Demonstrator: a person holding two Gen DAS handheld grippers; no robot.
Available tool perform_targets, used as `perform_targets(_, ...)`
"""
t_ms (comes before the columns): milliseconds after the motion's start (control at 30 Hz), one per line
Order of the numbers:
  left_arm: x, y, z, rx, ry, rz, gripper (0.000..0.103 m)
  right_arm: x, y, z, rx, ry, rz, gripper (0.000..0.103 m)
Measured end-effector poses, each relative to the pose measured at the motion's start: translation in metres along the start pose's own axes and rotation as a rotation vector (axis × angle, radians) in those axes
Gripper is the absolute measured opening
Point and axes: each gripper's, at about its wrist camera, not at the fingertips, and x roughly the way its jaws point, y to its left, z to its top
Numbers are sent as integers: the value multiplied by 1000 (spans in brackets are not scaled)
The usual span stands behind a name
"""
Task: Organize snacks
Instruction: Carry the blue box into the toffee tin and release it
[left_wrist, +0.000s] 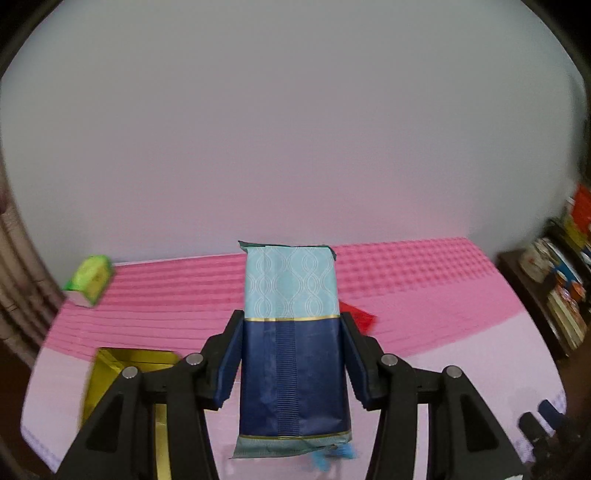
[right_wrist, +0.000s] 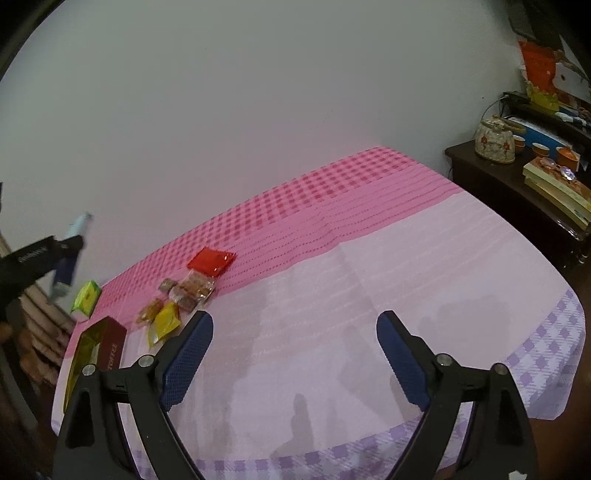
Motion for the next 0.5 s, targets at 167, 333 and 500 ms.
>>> perform_targets(167,-14,60,0,-32,-12,86,51,1,3,-2,-9,9,8,89)
perform_targets(333,-20,112,-11,-77,-2,141,51,3,8,-6,-25,27,14,89)
perform_targets(500,-19,147,-27,-93,25,178,51,3,10,-7,-32,30,13,89)
